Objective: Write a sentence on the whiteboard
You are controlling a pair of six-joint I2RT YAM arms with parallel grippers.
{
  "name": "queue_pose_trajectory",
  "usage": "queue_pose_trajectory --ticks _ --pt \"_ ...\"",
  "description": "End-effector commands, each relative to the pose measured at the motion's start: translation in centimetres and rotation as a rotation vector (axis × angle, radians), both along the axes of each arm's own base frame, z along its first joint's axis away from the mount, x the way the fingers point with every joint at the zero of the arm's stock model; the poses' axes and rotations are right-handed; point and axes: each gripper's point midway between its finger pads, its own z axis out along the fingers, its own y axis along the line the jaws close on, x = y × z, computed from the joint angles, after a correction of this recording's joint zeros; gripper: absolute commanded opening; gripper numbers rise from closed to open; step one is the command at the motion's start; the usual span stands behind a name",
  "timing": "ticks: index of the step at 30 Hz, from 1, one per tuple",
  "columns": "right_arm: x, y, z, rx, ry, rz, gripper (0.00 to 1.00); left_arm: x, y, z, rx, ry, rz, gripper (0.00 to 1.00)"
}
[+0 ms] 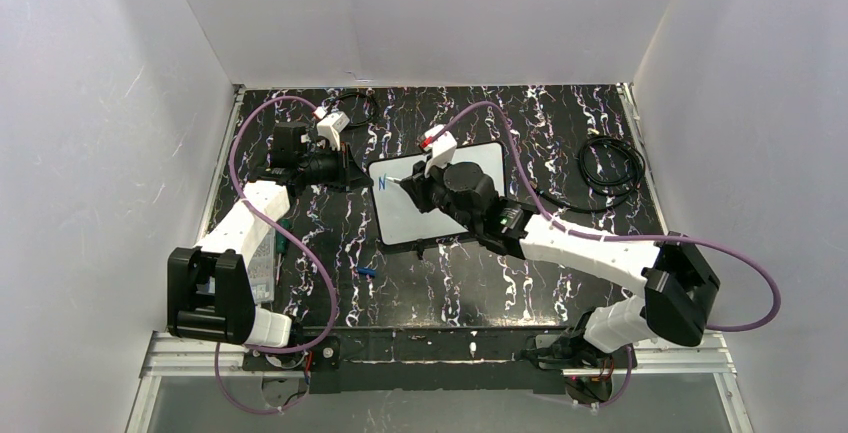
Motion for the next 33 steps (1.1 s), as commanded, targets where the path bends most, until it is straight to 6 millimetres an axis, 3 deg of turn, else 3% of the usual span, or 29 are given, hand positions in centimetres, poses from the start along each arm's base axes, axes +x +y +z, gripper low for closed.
queue_pose_trajectory --ticks 1,21,33 --pt "0.0 0.1 1.2 0.048 -0.024 0.003 0.01 -0.8 -0.5 1.3 -0.015 -0.031 -0.026 0.0" --pt "1.5 0.5 -1.0 -0.005 -0.013 -0.056 0.01 -0.8 -0.4 1.4 -0.014 -0.034 -0.027 0.0" --pt "1.5 -1.3 -2.3 -0.052 0.005 -0.115 0.01 -0.8 -0.5 1.5 -0.015 -0.038 -0.028 0.0"
